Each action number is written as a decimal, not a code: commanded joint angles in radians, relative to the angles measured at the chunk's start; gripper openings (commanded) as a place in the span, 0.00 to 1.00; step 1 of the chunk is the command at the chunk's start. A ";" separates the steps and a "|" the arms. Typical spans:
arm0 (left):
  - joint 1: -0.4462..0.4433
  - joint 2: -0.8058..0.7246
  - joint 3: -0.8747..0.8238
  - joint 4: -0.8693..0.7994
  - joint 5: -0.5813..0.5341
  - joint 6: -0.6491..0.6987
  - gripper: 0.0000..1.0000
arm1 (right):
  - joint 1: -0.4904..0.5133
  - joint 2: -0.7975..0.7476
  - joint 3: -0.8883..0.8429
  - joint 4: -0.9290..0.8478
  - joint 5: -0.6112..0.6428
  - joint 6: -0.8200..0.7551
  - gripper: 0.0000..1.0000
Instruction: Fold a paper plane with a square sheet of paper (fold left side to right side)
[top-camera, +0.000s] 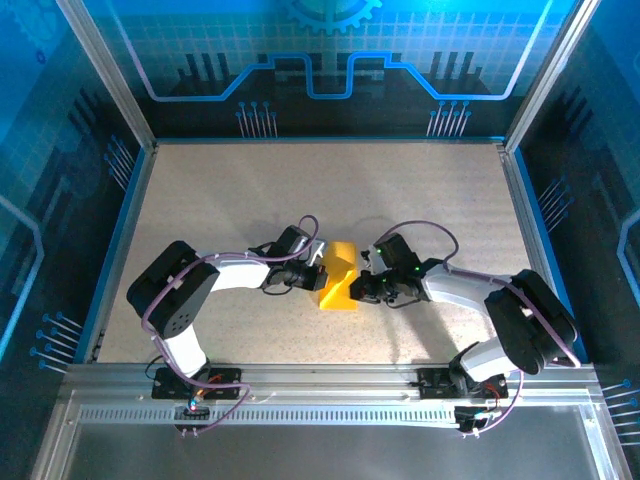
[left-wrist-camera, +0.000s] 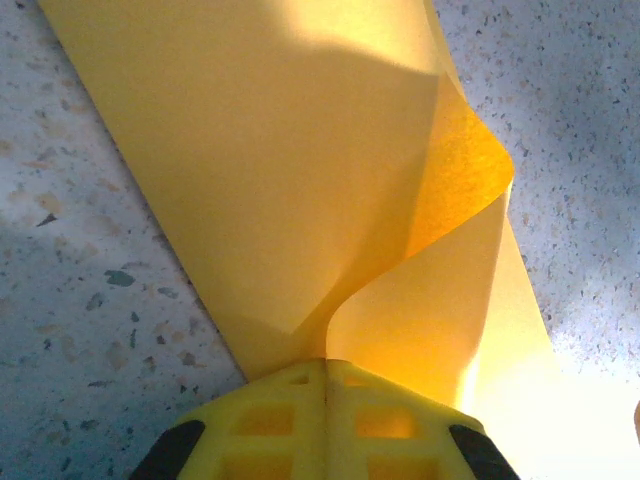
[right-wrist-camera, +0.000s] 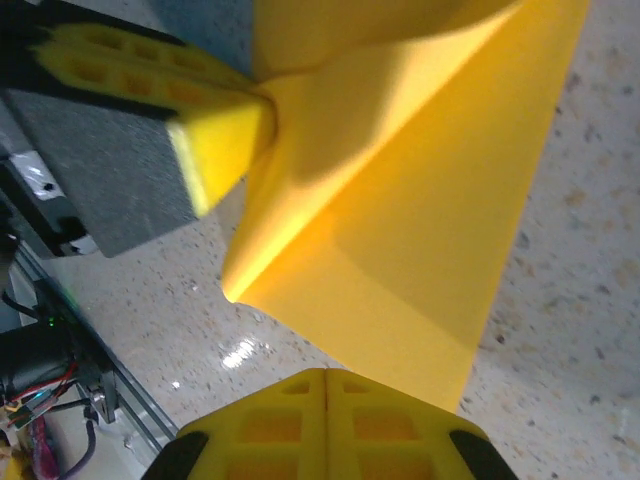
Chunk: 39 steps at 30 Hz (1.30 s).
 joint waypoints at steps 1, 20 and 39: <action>0.004 0.015 -0.019 -0.026 -0.032 0.026 0.00 | 0.010 0.025 0.047 0.072 -0.024 0.033 0.00; -0.005 0.019 -0.013 -0.034 -0.041 0.028 0.00 | 0.035 0.259 0.128 0.174 -0.038 0.047 0.00; -0.006 -0.005 -0.010 -0.036 -0.060 0.019 0.06 | 0.035 0.289 0.080 0.084 0.044 0.065 0.00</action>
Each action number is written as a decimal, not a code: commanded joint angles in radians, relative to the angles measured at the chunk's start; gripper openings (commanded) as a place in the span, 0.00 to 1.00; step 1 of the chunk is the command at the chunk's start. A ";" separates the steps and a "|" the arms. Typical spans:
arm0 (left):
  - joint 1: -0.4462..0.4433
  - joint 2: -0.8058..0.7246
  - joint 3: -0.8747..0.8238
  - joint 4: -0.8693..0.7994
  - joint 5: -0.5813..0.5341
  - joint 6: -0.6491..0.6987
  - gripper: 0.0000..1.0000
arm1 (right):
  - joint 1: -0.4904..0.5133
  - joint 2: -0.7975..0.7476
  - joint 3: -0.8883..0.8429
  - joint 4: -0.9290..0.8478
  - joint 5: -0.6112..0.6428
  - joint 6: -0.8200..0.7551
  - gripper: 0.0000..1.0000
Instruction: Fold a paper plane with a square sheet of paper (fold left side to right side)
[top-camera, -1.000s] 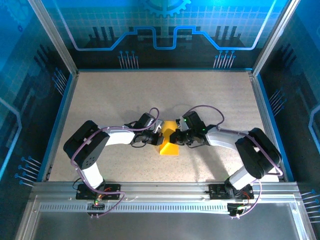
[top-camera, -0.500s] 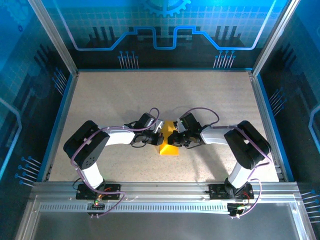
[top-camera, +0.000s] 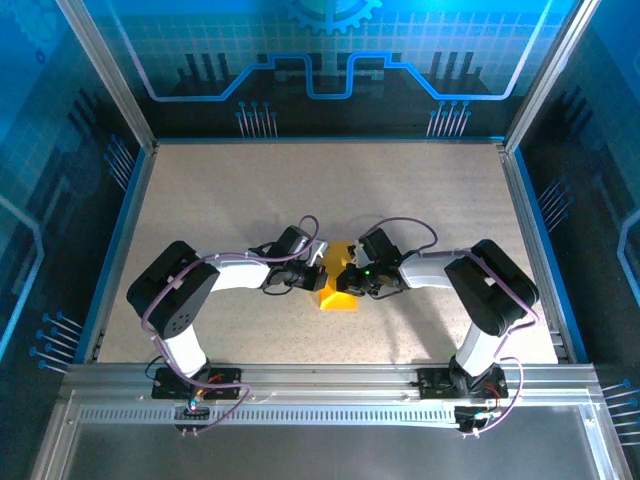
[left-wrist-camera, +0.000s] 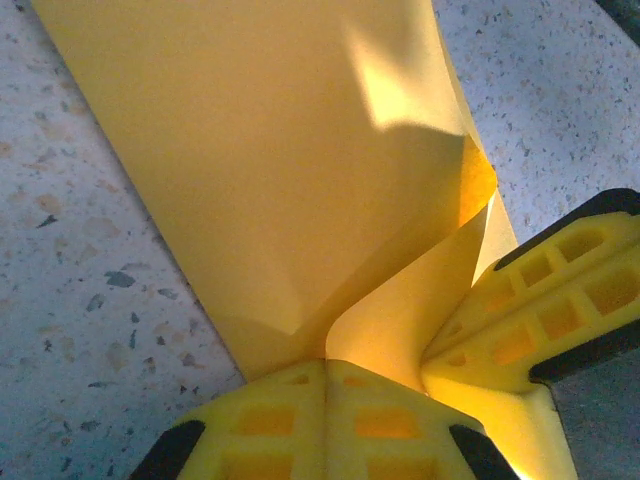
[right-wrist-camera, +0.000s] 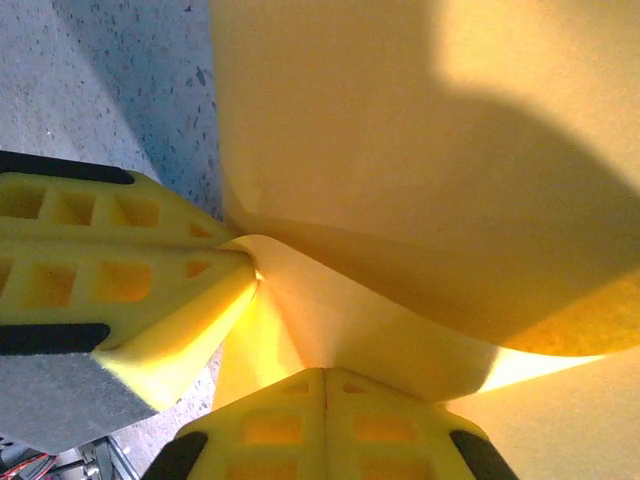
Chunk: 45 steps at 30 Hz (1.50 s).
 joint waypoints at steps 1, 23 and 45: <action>-0.004 -0.012 -0.010 -0.037 -0.052 0.014 0.09 | 0.015 0.019 -0.035 -0.062 0.044 0.021 0.00; -0.030 -0.295 -0.123 -0.044 0.188 -0.187 0.05 | 0.017 0.004 -0.053 -0.057 0.052 0.042 0.00; -0.074 -0.096 -0.093 0.012 0.148 -0.221 0.00 | 0.022 0.009 -0.036 -0.101 0.061 0.020 0.00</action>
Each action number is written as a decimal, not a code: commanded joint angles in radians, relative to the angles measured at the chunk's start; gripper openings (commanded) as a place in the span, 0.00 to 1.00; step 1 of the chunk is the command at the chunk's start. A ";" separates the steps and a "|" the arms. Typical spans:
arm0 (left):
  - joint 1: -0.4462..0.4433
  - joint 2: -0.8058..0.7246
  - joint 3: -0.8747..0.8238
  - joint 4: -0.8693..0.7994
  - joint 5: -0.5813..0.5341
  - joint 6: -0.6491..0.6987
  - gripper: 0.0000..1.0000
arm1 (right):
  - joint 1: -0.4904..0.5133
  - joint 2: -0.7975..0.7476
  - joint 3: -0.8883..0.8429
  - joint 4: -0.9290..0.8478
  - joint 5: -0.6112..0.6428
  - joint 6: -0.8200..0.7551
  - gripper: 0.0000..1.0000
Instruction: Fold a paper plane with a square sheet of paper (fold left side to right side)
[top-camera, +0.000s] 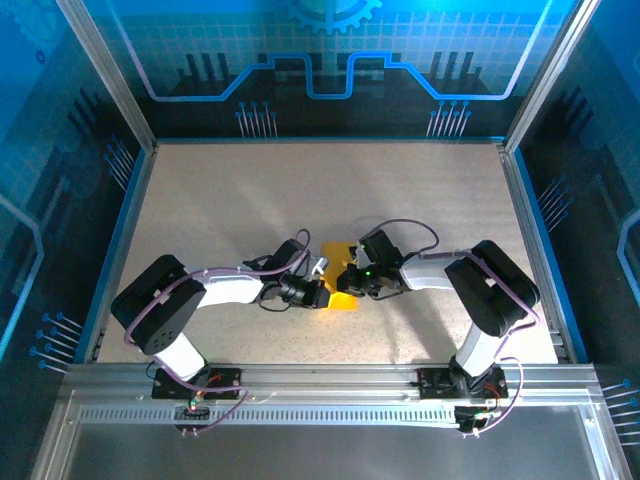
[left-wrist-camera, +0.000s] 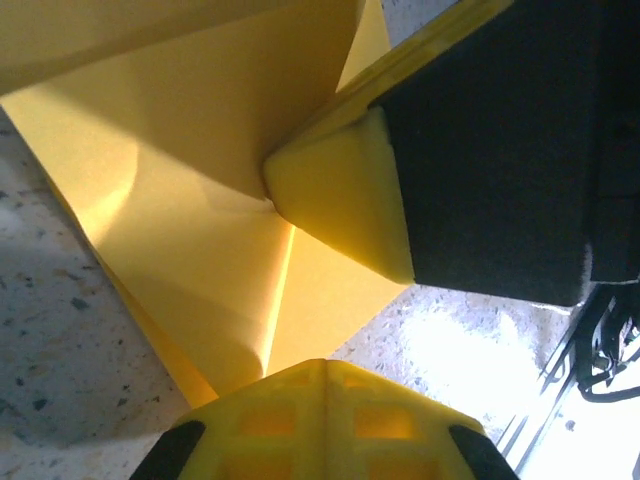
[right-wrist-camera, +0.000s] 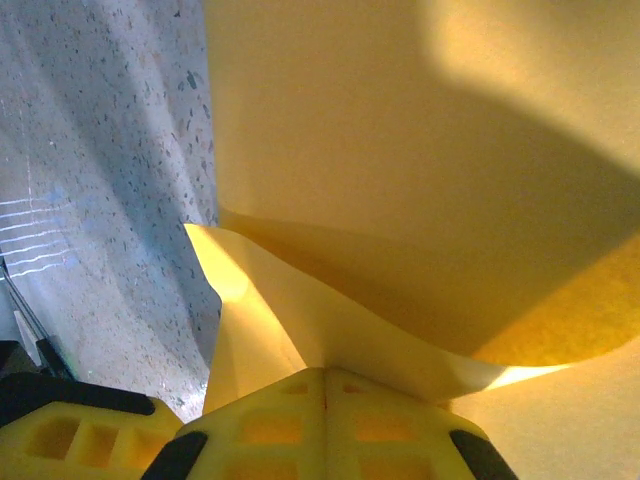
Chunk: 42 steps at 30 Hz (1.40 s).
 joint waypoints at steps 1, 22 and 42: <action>-0.003 0.019 0.020 0.010 -0.028 -0.002 0.00 | 0.021 0.013 -0.015 -0.127 0.057 -0.017 0.00; -0.003 0.032 -0.008 0.033 -0.064 -0.028 0.00 | 0.021 0.015 -0.014 -0.145 0.064 -0.027 0.00; -0.003 0.001 -0.070 -0.011 -0.098 -0.017 0.00 | 0.021 0.018 -0.009 -0.166 0.073 -0.036 0.00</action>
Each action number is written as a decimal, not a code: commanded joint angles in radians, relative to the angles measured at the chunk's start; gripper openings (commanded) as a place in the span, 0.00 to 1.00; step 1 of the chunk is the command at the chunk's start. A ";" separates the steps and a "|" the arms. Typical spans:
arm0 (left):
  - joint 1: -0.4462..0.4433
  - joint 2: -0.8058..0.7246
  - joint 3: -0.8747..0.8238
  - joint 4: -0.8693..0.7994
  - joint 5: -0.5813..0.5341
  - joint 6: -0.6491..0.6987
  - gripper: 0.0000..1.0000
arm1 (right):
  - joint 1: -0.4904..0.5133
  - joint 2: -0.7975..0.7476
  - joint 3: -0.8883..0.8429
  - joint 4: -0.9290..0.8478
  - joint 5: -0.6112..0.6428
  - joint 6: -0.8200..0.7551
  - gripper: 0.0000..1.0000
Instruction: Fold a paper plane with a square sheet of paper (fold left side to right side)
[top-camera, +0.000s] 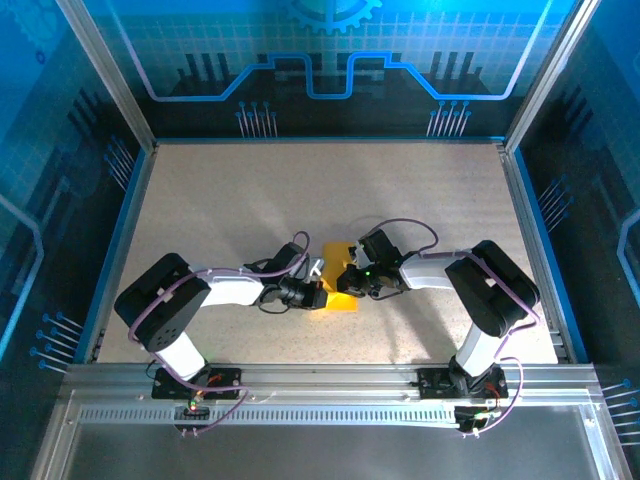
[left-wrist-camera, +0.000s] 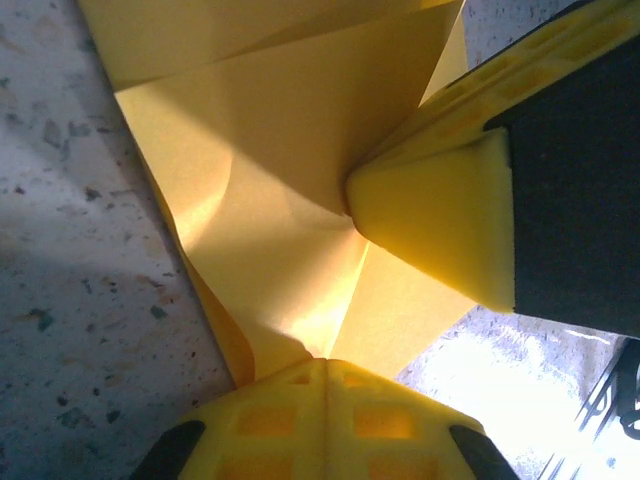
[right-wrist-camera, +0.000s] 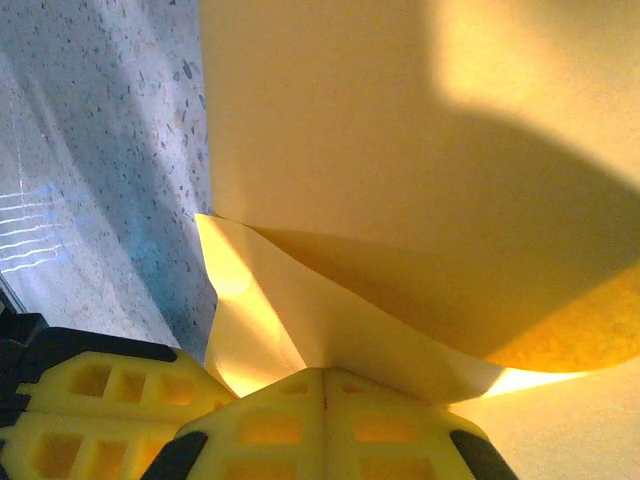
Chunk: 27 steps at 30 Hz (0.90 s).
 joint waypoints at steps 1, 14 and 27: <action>-0.002 -0.021 -0.039 -0.060 -0.035 0.007 0.00 | 0.018 0.018 -0.018 -0.137 0.068 -0.022 0.00; -0.002 -0.132 -0.111 -0.066 0.000 0.004 0.00 | 0.018 0.017 -0.011 -0.158 0.073 -0.030 0.00; 0.021 -0.148 -0.019 -0.058 0.065 0.010 0.00 | 0.018 0.012 -0.005 -0.166 0.077 -0.031 0.00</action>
